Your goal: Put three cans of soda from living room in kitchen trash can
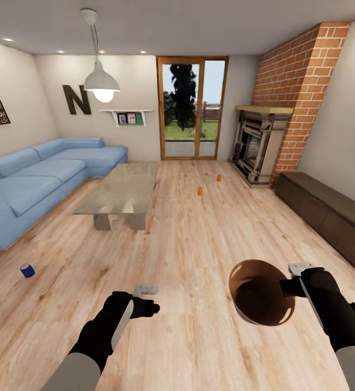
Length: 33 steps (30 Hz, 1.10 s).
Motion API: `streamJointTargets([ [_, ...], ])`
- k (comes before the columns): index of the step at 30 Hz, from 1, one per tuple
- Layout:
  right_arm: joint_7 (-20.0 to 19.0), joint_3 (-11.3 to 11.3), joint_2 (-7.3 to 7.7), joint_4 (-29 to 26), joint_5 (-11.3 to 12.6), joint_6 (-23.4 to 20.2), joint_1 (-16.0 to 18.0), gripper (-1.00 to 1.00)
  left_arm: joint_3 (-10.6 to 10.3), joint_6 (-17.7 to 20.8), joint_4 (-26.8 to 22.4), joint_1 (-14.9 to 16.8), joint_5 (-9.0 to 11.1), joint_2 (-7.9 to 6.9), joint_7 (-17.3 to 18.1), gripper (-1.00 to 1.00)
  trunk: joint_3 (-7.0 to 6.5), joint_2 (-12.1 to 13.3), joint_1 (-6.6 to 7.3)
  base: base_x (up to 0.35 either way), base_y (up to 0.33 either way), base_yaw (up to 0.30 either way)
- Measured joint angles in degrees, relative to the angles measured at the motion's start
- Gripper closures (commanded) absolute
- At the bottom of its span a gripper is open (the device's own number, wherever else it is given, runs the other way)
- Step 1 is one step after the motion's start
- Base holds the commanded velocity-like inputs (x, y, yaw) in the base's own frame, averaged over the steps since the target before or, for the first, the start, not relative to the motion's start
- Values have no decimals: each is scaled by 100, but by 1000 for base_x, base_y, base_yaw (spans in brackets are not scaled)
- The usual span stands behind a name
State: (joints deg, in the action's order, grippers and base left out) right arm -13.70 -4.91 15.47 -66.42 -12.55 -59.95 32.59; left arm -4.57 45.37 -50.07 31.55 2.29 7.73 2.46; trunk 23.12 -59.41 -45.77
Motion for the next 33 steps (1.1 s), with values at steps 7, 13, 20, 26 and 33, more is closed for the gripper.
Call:
streamJointTargets([
  [7,0,0,0,-1,0,0,0,100,0,-74,8,0,-19,0,-5,-100,-63,0,0,26,336,0],
  [13,0,0,0,-3,8,0,0,100,0,-95,13,0,-26,-2,-8,-100,-85,0,0,84,336,-1],
  [20,-1,0,0,-1,26,-2,-1,100,0,-98,14,0,-25,-7,-9,-100,-89,0,0,97,336,-137],
  [26,2,-1,0,-1,-25,3,-1,100,0,-98,13,0,-12,-8,-9,-100,-90,0,0,98,336,-114],
  [33,1,0,0,-1,-8,1,-1,100,0,-98,14,0,-11,-8,-3,-100,-90,0,0,98,336,-20],
])
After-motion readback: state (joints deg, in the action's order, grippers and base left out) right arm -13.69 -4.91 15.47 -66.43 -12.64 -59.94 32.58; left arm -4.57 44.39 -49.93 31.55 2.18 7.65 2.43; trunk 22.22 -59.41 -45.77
